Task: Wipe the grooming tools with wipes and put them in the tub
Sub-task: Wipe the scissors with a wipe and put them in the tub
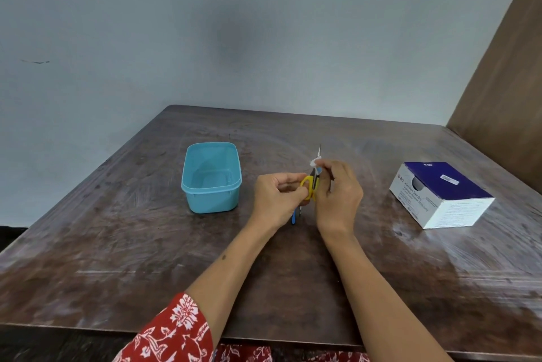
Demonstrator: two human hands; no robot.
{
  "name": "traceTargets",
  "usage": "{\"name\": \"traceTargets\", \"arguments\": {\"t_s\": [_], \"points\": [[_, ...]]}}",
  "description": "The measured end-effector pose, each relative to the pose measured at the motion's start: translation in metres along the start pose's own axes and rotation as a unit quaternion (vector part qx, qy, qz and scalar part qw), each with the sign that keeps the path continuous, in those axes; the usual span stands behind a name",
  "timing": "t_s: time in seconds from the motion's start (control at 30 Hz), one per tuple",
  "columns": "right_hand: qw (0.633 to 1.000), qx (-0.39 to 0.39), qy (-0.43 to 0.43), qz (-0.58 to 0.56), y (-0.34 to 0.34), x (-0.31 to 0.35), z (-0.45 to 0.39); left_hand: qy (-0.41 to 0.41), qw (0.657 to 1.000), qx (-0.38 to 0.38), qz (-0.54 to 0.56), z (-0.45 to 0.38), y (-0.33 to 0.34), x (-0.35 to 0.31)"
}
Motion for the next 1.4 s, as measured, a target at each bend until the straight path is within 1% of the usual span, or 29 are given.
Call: {"name": "traceTargets", "arguments": {"t_s": [0.1, 0.2, 0.33, 0.4, 0.5, 0.63, 0.77, 0.8, 0.87, 1.0, 1.07, 1.13, 1.27, 1.4], "points": [[0.997, 0.056, -0.046, 0.012, 0.002, 0.003, 0.005, 0.001, 0.999, -0.035, 0.033, -0.005, -0.003, 0.000], [0.994, 0.093, -0.053, 0.021, 0.005, 0.002, 0.007, -0.004, 0.997, -0.050, 0.053, -0.008, -0.004, 0.001], [0.998, 0.065, -0.014, 0.018, 0.003, -0.001, 0.005, -0.018, 0.998, -0.010, 0.062, -0.007, -0.002, 0.003], [0.998, 0.059, -0.008, 0.018, 0.002, 0.000, 0.006, -0.021, 0.998, 0.003, 0.066, -0.006, -0.001, 0.004], [0.997, 0.078, -0.014, 0.012, 0.003, 0.002, 0.007, -0.022, 0.997, -0.005, 0.069, -0.006, -0.001, 0.004], [0.993, 0.107, -0.049, -0.007, 0.005, 0.008, 0.009, -0.027, 0.997, -0.020, 0.068, -0.008, -0.003, 0.004], [0.996, 0.078, -0.040, 0.000, 0.004, 0.008, 0.008, -0.020, 0.998, -0.001, 0.065, -0.005, -0.001, 0.005], [0.996, 0.081, -0.044, 0.000, 0.004, 0.008, 0.008, -0.018, 0.998, 0.000, 0.066, -0.005, -0.001, 0.004], [0.993, 0.106, -0.056, -0.002, 0.005, 0.009, 0.008, -0.027, 0.997, -0.009, 0.075, -0.007, -0.002, 0.004], [0.984, 0.156, -0.081, -0.005, 0.006, 0.011, 0.011, -0.076, 0.989, -0.054, 0.118, -0.008, -0.005, 0.000], [0.979, 0.186, -0.083, 0.002, 0.006, 0.013, 0.012, -0.080, 0.985, -0.074, 0.131, -0.009, -0.006, 0.000], [0.976, 0.202, -0.086, 0.005, 0.006, 0.014, 0.012, -0.066, 0.987, -0.085, 0.117, -0.009, -0.006, 0.000], [0.977, 0.187, -0.097, 0.035, 0.005, 0.017, 0.013, -0.068, 0.987, -0.088, 0.119, -0.009, -0.007, 0.002], [0.988, 0.110, -0.088, 0.063, 0.004, 0.016, 0.009, -0.079, 0.987, -0.067, 0.126, -0.009, -0.006, 0.002]]}}
Point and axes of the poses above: each hand's wrist, its own z-axis away from the middle knuckle, its own y-axis out of the palm, x = y × z, the point moved 2 cm from there along -z, towards the middle knuckle, and after that the axes turned 14 degrees about -x, right-handed, at the moved point
